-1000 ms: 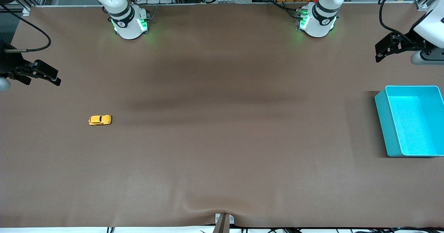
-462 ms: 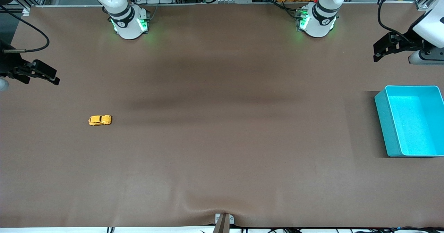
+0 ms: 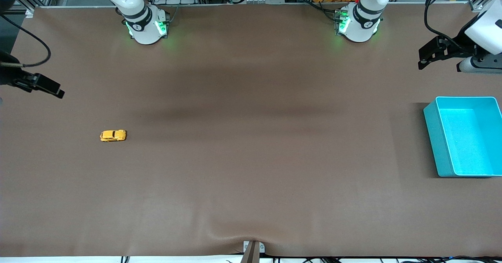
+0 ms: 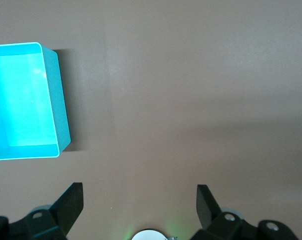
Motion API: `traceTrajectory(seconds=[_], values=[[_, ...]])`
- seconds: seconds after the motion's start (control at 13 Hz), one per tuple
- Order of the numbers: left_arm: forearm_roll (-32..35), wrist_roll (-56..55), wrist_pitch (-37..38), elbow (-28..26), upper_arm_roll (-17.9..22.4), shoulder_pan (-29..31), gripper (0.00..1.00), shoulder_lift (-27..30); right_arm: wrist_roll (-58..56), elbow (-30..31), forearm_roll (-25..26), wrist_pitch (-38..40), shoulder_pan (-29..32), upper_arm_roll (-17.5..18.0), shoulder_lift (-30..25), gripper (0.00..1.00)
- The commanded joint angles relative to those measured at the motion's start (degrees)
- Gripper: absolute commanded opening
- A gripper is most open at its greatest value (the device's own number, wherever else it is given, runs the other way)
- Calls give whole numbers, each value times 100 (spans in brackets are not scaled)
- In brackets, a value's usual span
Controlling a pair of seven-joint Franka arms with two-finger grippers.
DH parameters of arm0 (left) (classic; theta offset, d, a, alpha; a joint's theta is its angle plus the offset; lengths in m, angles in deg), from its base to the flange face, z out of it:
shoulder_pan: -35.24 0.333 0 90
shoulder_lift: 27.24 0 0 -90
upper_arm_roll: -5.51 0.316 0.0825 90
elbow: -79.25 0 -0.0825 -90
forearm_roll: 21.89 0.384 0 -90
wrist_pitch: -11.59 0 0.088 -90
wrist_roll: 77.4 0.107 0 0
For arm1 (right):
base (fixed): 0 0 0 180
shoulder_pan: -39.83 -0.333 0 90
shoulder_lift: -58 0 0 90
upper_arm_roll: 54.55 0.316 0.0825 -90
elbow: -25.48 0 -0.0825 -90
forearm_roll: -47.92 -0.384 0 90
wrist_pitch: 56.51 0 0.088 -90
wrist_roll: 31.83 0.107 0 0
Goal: Wind and store yellow beetle car
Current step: 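Move the right gripper over the yellow beetle car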
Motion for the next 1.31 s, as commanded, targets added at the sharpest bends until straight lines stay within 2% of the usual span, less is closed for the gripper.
traceTrajectory(seconds=[0.0, 0.38, 0.69, 0.85, 1.08, 1.23], values=[[-92, -35, 31, 24, -12, 28, 100, 9, 287, 122, -15, -3, 148, 23, 186, 100], [-92, -35, 23, 42, -12, 28, 100, 9, 1610, 140, -41, -29, 192, -91, 827, 100], [-92, -35, 23, 42, 14, 37, 100, 9, 3472, 148, -400, -511, 245, -222, 1302, 100], [-92, -35, 31, 42, 14, 29, 100, 9, 4992, 245, -463, -862, 245, -293, 1426, 100], [-92, -35, 31, 42, 14, 37, 100, 9, 5464, 333, -463, -916, 236, -293, 1628, 100], [-92, -35, 31, 42, 14, 29, 100, 9, 6023, 438, -489, -1170, 236, -424, 1690, 100]])
